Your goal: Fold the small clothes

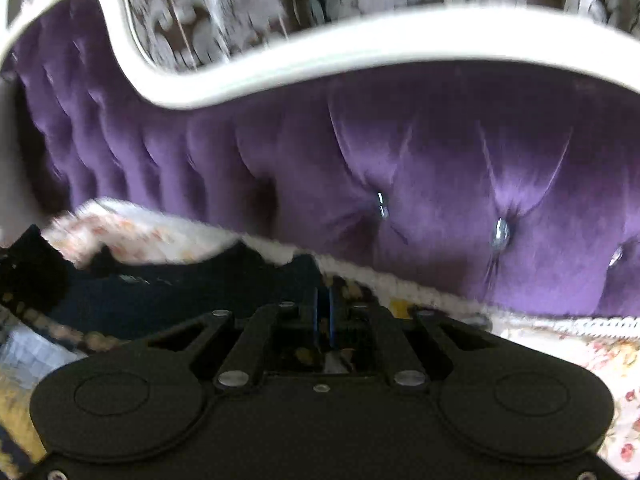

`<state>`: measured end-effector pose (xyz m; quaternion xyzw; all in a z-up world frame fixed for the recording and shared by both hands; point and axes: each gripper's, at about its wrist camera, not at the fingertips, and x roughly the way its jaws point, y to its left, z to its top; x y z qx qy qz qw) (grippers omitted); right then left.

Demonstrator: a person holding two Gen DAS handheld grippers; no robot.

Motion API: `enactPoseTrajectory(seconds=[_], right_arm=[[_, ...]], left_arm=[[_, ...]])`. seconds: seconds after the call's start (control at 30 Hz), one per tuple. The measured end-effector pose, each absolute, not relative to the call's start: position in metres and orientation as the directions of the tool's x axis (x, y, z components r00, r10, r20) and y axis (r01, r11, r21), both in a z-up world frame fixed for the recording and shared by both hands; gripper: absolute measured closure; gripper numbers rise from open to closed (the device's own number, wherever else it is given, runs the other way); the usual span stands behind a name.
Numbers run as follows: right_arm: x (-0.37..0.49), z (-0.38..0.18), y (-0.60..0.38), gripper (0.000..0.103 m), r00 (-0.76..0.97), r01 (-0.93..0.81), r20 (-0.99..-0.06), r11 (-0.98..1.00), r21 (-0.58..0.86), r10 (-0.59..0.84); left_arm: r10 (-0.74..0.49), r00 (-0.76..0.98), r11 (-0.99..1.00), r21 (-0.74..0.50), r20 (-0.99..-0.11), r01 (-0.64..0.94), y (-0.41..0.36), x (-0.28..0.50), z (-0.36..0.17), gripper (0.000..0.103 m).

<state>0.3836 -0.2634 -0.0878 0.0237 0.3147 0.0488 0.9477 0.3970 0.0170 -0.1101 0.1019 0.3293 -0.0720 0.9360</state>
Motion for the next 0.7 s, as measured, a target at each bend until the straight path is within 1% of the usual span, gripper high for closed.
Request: enactPoseTrajectory(seconds=[0.07, 0.17, 0.23, 0.27, 0.47, 0.5, 0.57, 0.6, 0.63, 0.67, 0.7], right_arm=[[0.387, -0.099, -0.266, 0.092, 0.787, -0.049, -0.610, 0.996, 0.078, 0.086], [0.390, -0.101, -0.276, 0.091, 0.778, 0.015, -0.626, 0.994, 0.105, 0.054], [0.392, -0.104, -0.282, 0.095, 0.768, 0.037, -0.638, 0.991, 0.131, 0.055], [0.391, -0.104, -0.283, 0.095, 0.769, 0.040, -0.637, 0.991, 0.127, 0.050], [0.388, -0.103, -0.257, 0.093, 0.776, 0.032, -0.627, 0.997, -0.064, -0.065], [0.387, -0.102, -0.255, 0.090, 0.778, 0.030, -0.624, 0.996, -0.079, -0.073], [0.385, -0.101, -0.260, 0.089, 0.780, 0.030, -0.623, 0.998, -0.050, -0.055], [0.384, -0.100, -0.266, 0.085, 0.782, 0.040, -0.622, 0.999, -0.017, -0.041], [0.382, -0.100, -0.272, 0.074, 0.786, 0.052, -0.617, 0.998, 0.018, -0.030], [0.382, -0.101, -0.277, 0.069, 0.790, 0.065, -0.612, 0.997, 0.045, -0.024], [0.381, -0.100, -0.283, 0.062, 0.795, 0.075, -0.607, 0.994, 0.076, -0.014]], left_arm=[[-0.041, 0.767, 0.972, 0.153, -0.641, 0.180, 0.023, 0.401, -0.123, 0.093], [-0.040, 0.788, 0.976, 0.144, -0.615, 0.161, 0.028, 0.398, -0.130, 0.092], [-0.028, 0.793, 0.972, 0.168, -0.609, 0.163, 0.025, 0.395, -0.131, 0.092], [-0.023, 0.796, 0.971, 0.176, -0.605, 0.162, 0.024, 0.393, -0.133, 0.092], [-0.021, 0.805, 0.973, 0.173, -0.593, 0.153, 0.023, 0.397, -0.134, 0.092], [-0.018, 0.805, 0.973, 0.176, -0.593, 0.151, 0.023, 0.397, -0.134, 0.092], [-0.012, 0.808, 0.971, 0.186, -0.589, 0.150, 0.021, 0.398, -0.135, 0.092], [-0.007, 0.809, 0.970, 0.192, -0.588, 0.148, 0.020, 0.398, -0.136, 0.092], [-0.002, 0.811, 0.969, 0.199, -0.586, 0.147, 0.019, 0.398, -0.137, 0.092], [0.001, 0.812, 0.968, 0.204, -0.584, 0.146, 0.018, 0.398, -0.137, 0.092], [0.002, 0.813, 0.968, 0.206, -0.582, 0.145, 0.018, 0.398, -0.138, 0.092]])
